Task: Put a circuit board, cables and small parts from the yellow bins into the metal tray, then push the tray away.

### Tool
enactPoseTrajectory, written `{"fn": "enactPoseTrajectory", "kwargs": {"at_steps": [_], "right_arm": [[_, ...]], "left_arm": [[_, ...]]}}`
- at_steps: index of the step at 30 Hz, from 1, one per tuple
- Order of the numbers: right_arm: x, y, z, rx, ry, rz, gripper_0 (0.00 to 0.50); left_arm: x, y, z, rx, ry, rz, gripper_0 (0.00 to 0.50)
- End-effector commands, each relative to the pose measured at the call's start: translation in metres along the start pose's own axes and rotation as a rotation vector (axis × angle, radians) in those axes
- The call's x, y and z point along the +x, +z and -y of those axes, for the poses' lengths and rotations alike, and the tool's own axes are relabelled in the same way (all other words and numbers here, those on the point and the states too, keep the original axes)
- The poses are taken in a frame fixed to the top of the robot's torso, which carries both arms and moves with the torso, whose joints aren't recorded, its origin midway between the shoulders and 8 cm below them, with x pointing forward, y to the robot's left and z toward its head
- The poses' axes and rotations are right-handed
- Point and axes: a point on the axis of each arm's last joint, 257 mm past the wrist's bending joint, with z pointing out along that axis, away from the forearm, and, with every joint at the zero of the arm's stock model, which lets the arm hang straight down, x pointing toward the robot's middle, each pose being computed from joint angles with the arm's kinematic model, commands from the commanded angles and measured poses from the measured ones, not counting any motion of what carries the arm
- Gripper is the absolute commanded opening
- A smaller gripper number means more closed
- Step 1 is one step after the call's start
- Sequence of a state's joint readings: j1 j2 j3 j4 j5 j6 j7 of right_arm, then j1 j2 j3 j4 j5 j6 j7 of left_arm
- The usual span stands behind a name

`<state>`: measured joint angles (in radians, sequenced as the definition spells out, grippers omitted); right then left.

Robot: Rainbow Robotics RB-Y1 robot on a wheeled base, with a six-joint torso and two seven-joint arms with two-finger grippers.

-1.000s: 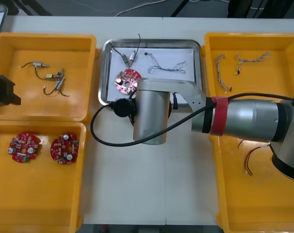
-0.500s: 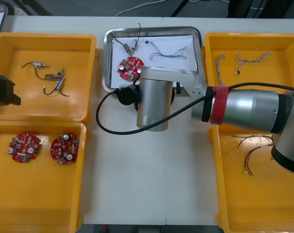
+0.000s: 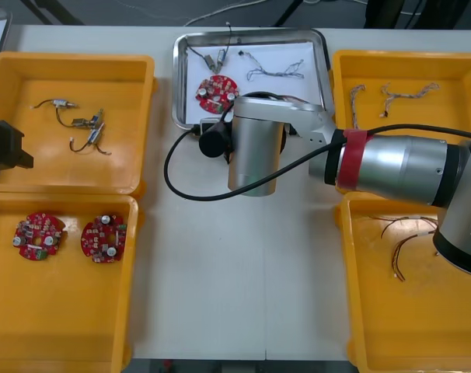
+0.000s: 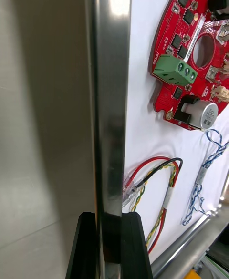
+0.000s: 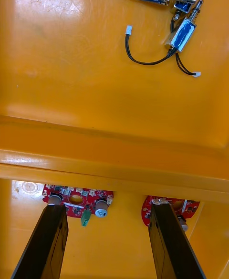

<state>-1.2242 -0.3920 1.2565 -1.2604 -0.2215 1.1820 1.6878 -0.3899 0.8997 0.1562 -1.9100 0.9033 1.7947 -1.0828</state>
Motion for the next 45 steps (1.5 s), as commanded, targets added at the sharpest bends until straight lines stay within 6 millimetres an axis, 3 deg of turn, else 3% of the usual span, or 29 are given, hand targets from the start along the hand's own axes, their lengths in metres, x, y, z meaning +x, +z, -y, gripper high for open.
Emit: {"fn": "enactPoseTrajectory", "kwargs": {"at_steps": [1,18,20,22,23,24,25,28,37,45], "right_arm": [[-0.019,-0.008,0.047,0.080,-0.004,0.028,0.000],[-0.039,-0.006,0.046,0.065,0.052,0.065,0.000],[-0.040,-0.006,0.047,0.066,0.046,0.065,0.065],[-0.038,-0.006,0.046,0.066,0.037,0.059,0.282],[-0.037,-0.006,0.047,0.065,0.036,0.058,0.348],[-0.034,-0.006,0.044,0.056,0.031,0.042,0.473],[-0.031,-0.005,0.042,0.050,0.029,0.032,0.500],[-0.025,-0.014,0.042,0.035,-0.046,-0.009,0.500],[-0.024,-0.057,0.024,-0.140,-0.038,-0.031,0.500],[0.005,-0.094,0.014,-0.218,0.067,-0.069,0.500]], "left_arm": [[-0.009,-0.015,-0.017,-0.040,0.112,0.041,0.500],[-0.009,-0.015,-0.017,-0.040,0.112,0.041,0.500],[-0.009,-0.015,-0.017,-0.040,0.112,0.041,0.500],[-0.009,-0.015,-0.017,-0.040,0.112,0.041,0.500],[-0.009,-0.015,-0.017,-0.040,0.112,0.041,0.500],[-0.009,-0.015,-0.017,-0.040,0.112,0.041,0.500],[-0.009,-0.015,-0.017,-0.040,0.112,0.041,0.500],[-0.009,-0.015,-0.017,-0.040,0.112,0.041,0.500],[-0.009,-0.015,-0.017,-0.040,0.112,0.041,0.500],[-0.009,-0.015,-0.017,-0.040,0.112,0.041,0.500]]}}
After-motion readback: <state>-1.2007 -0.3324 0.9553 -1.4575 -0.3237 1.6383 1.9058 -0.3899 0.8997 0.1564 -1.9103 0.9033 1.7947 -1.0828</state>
